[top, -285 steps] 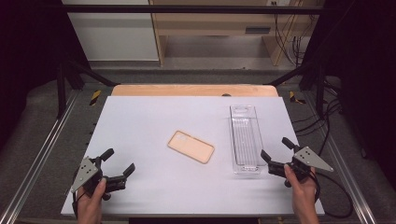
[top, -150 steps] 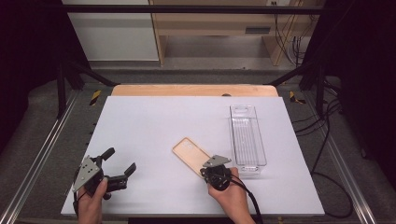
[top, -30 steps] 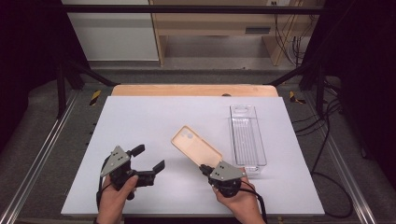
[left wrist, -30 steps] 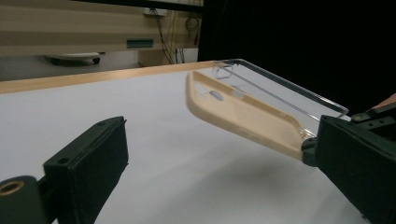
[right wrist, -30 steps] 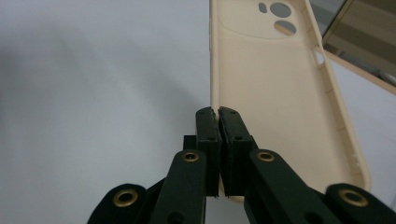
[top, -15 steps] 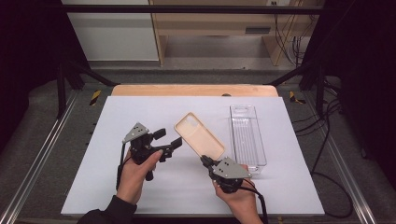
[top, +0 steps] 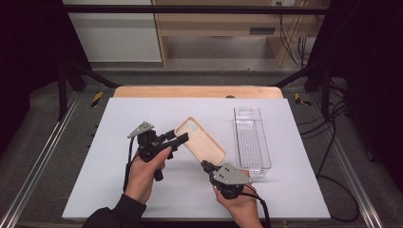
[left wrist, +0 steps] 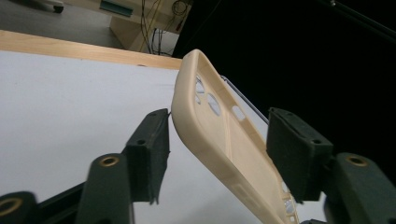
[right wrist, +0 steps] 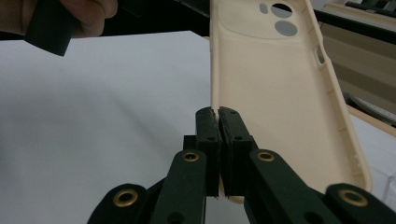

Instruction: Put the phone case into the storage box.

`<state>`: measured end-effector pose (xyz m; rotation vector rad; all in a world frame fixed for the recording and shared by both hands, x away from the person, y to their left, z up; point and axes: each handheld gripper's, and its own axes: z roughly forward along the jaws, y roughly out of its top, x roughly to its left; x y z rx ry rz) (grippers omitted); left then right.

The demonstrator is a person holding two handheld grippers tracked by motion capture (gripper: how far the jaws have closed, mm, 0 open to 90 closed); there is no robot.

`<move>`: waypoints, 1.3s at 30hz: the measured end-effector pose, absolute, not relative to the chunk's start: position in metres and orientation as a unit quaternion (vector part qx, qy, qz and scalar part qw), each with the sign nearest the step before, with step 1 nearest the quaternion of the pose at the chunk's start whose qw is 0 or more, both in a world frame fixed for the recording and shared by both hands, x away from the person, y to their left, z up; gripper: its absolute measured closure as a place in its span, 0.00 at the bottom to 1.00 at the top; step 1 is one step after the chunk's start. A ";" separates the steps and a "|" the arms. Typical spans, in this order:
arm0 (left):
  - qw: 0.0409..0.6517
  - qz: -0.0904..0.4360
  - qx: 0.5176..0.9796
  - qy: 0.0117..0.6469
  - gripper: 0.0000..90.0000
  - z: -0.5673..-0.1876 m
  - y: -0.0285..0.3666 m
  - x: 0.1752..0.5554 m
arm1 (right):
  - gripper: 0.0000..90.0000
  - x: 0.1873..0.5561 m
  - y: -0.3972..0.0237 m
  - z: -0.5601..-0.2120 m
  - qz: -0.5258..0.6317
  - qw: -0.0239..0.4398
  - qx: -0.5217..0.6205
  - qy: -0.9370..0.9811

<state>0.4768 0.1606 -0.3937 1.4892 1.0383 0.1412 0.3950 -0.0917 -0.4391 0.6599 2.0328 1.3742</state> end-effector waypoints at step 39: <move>0.616 0.118 0.624 0.465 0.89 -0.386 0.163 0.453 | 0.27 0.396 -0.092 -0.447 0.548 0.239 0.300 0.743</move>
